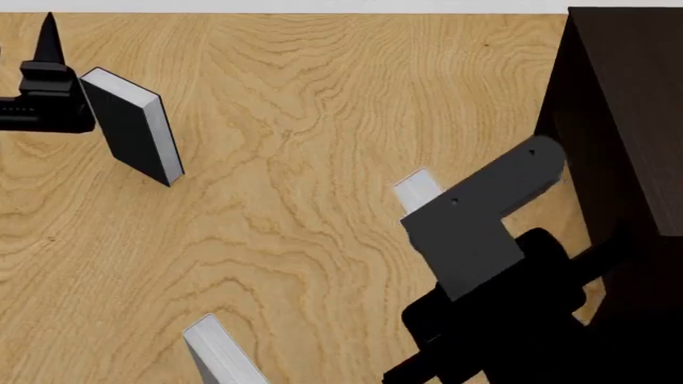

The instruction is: Pick up the book on the right and place it on the cabinet shelf.

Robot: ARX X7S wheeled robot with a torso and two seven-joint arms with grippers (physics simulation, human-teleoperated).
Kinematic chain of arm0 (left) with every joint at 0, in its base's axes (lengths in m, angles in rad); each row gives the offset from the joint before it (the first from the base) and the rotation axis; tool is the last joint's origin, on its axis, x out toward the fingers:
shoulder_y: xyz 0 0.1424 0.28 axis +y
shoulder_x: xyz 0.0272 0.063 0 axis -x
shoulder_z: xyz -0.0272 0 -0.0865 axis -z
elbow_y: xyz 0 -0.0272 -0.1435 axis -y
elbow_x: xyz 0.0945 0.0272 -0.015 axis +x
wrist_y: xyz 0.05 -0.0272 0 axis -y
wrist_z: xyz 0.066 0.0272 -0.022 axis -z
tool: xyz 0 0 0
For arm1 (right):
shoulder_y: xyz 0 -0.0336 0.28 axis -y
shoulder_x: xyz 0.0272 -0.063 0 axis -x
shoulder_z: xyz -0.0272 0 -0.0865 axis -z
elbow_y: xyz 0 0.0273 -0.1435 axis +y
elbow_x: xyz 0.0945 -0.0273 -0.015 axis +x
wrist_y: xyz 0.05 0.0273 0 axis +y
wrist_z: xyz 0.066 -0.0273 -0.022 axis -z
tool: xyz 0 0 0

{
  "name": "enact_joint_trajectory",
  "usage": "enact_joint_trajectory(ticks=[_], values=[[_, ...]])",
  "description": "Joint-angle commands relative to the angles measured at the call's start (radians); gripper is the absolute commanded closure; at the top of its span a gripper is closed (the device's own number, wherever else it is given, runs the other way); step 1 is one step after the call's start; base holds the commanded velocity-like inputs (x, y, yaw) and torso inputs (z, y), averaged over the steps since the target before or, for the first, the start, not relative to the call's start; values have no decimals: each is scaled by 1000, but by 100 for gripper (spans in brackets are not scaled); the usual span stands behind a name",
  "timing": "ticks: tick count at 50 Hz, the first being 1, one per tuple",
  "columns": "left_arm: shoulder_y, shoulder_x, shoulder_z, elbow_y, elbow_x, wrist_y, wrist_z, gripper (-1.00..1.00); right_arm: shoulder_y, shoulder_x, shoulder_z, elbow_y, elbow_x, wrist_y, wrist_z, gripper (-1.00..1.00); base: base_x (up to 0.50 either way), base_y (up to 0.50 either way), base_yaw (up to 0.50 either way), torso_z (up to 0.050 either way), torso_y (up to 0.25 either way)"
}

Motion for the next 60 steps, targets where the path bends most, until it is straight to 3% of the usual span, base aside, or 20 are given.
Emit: enact_joint_trajectory(ticks=[1,15,25,39,60], values=[[7,-4,-1,0,0,8,-6,-100,147,-58,-233,44,-407,6,-210,100,0,0,0,0,0],[16,-6,3,4,-1,14,-12,-100,288,-96,-560,189,-732,-146,-400,100,0,0,0,0,1],[20,-6,4,3,-4,16,-15,-100,338,-131,-700,301,-901,-321,-493,100,0,0,0,0,1],[33,-8,3,7,-12,21,-18,-100,332,-191,-820,448,-1058,-441,-498,100,0,0,0,0,1],[41,-15,-3,16,-23,17,-24,-100,299,-288,-1038,656,-1264,-473,-449,100,0,0,0,1,1]])
